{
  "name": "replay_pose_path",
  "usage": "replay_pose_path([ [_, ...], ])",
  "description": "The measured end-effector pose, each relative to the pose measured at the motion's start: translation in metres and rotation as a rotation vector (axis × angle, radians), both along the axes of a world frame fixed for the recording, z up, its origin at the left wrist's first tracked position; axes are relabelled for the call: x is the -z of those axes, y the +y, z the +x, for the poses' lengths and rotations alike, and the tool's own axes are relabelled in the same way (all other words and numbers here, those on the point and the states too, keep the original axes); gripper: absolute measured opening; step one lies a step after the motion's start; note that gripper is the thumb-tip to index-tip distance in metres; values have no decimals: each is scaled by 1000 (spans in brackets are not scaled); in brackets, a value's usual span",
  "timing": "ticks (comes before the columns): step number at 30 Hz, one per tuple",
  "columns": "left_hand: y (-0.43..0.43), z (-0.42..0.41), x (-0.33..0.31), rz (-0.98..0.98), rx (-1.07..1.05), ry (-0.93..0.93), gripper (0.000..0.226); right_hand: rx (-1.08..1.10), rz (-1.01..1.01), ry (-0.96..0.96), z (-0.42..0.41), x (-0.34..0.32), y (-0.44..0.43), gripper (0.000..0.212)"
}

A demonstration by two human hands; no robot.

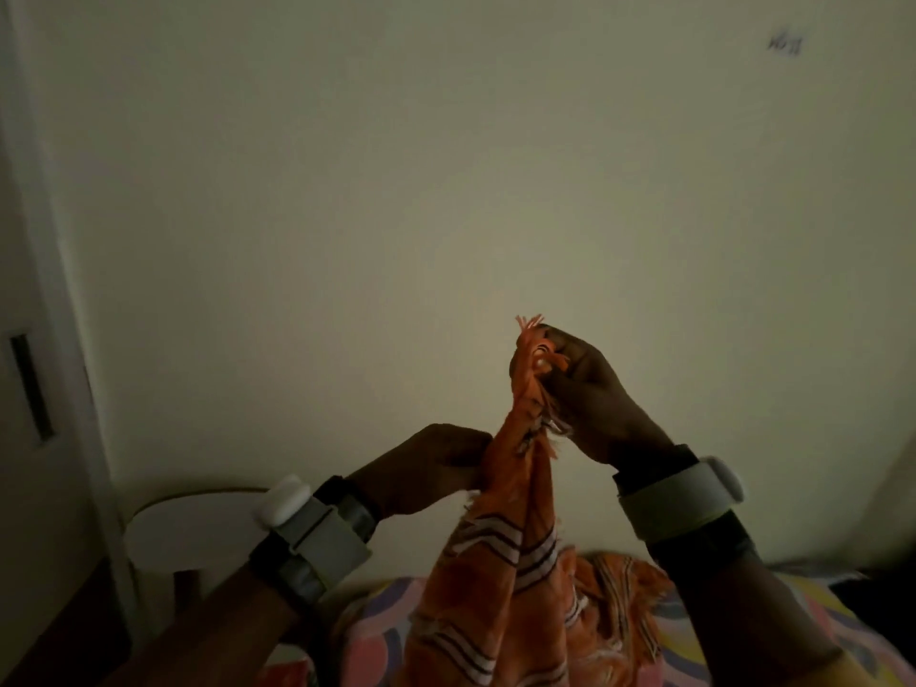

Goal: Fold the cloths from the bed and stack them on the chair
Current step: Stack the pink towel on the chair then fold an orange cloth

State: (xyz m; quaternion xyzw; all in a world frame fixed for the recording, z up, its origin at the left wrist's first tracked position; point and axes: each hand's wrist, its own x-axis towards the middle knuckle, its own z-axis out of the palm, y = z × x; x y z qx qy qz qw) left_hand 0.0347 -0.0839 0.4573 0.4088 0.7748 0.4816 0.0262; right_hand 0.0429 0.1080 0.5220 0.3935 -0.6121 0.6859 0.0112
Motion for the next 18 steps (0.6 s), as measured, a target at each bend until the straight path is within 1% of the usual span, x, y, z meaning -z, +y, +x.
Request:
replay_pose_path([
  [1,6,3,4,19,-19,-16,38,11,-32,-39,-4,6,9,33],
  [2,13,7,9,39,-44,-10,38,44,-56,-72,-8,12,20,37],
  [4,27,16,23,81,-81,-7,22,148,-39,-104,-17,21,32,41],
  [6,46,26,35,76,-49,4,18,236,4,-106,-19,26,37,48],
  [8,59,26,44,59,-74,53,11,235,33,-89,-20,27,35,47],
  [11,62,23,55,40,-205,179,40,223,47,-53,-16,26,36,42],
  [12,62,21,61,33,-233,206,45,227,38,-52,-17,25,39,42],
  [15,60,23,77,-48,-323,276,46,178,-21,-77,-20,27,52,43],
  [16,62,25,79,-31,-327,261,45,147,-44,-85,-21,27,54,42],
  [18,70,37,76,42,-268,156,45,102,-62,-96,-24,26,54,39],
])
